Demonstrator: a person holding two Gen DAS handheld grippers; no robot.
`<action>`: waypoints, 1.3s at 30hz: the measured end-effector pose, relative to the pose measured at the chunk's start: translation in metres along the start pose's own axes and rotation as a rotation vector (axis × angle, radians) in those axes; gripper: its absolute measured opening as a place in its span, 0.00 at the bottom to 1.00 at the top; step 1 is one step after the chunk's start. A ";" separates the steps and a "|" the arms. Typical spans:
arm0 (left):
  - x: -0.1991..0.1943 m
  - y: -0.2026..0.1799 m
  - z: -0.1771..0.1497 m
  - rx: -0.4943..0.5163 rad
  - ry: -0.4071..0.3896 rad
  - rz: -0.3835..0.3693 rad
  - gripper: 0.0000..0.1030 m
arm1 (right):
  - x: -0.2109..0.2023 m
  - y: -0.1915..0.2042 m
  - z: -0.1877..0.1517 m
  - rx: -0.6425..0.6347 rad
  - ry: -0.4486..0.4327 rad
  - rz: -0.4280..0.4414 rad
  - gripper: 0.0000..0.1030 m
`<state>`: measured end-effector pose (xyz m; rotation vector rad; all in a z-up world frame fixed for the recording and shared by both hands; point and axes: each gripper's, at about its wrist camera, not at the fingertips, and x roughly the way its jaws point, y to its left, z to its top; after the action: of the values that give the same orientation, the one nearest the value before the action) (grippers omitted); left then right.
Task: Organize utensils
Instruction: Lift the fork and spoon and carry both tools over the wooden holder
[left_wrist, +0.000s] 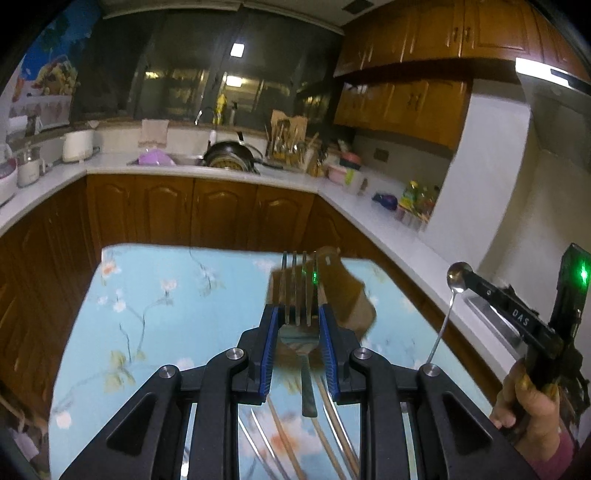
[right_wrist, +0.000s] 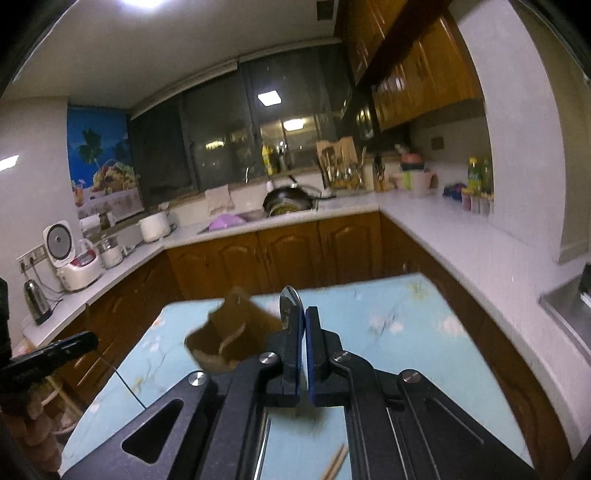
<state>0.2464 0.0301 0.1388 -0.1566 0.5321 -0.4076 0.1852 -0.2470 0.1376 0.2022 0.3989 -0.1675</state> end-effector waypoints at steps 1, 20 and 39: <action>0.005 0.001 0.004 0.002 -0.010 0.006 0.20 | 0.006 0.002 0.007 -0.011 -0.023 -0.016 0.02; 0.159 -0.018 0.010 0.014 -0.042 0.117 0.20 | 0.101 0.052 0.009 -0.270 -0.185 -0.178 0.02; 0.187 -0.006 -0.012 0.046 0.042 0.070 0.20 | 0.115 0.017 -0.027 -0.178 0.001 -0.062 0.02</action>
<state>0.3847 -0.0531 0.0443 -0.0850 0.5679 -0.3548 0.2834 -0.2381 0.0699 0.0145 0.4189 -0.1921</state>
